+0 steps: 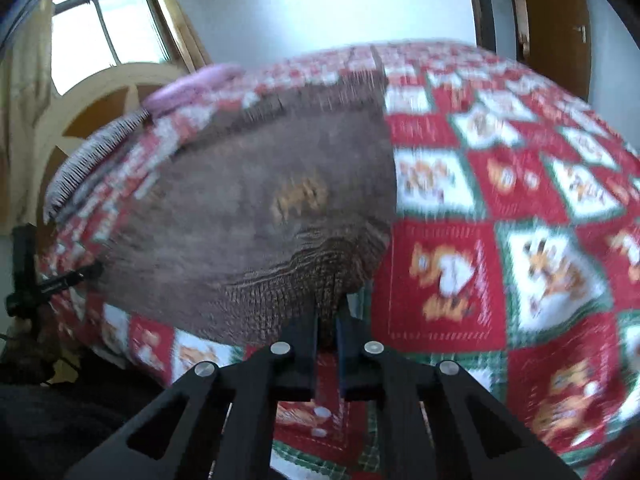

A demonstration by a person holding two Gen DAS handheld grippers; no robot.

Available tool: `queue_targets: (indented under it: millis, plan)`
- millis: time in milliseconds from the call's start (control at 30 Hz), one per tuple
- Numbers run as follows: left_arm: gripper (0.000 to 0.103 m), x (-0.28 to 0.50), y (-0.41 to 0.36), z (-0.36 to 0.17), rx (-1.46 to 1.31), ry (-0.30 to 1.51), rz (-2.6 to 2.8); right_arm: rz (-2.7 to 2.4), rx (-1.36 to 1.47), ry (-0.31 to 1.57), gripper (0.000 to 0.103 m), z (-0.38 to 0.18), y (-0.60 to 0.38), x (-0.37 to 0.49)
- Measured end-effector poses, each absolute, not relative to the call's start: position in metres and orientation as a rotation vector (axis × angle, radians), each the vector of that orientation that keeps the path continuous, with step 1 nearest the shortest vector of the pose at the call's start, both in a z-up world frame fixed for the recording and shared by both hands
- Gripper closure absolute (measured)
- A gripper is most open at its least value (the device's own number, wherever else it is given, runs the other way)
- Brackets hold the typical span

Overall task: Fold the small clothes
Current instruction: 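Lift the held hem with both tools and fold it toward the collar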

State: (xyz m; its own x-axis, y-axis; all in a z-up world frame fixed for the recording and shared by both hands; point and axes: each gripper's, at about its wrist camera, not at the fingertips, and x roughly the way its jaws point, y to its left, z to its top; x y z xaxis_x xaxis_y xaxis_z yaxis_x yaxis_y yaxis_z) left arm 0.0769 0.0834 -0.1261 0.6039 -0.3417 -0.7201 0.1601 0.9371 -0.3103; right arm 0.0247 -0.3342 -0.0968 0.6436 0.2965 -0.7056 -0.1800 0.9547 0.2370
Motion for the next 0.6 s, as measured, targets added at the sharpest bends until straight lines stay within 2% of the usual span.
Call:
queue_targets:
  millis: [300,600]
  plan:
    - [0.096,0.116,0.093,-0.089,-0.337,0.803,-0.338,0.278,0.167,0.697,0.097,-0.047,-0.328,0.049]
    - [0.096,0.172,0.095,-0.037,-0.31,0.672,-0.293,0.263,0.115,0.592,0.097,0.001,-0.314,0.103]
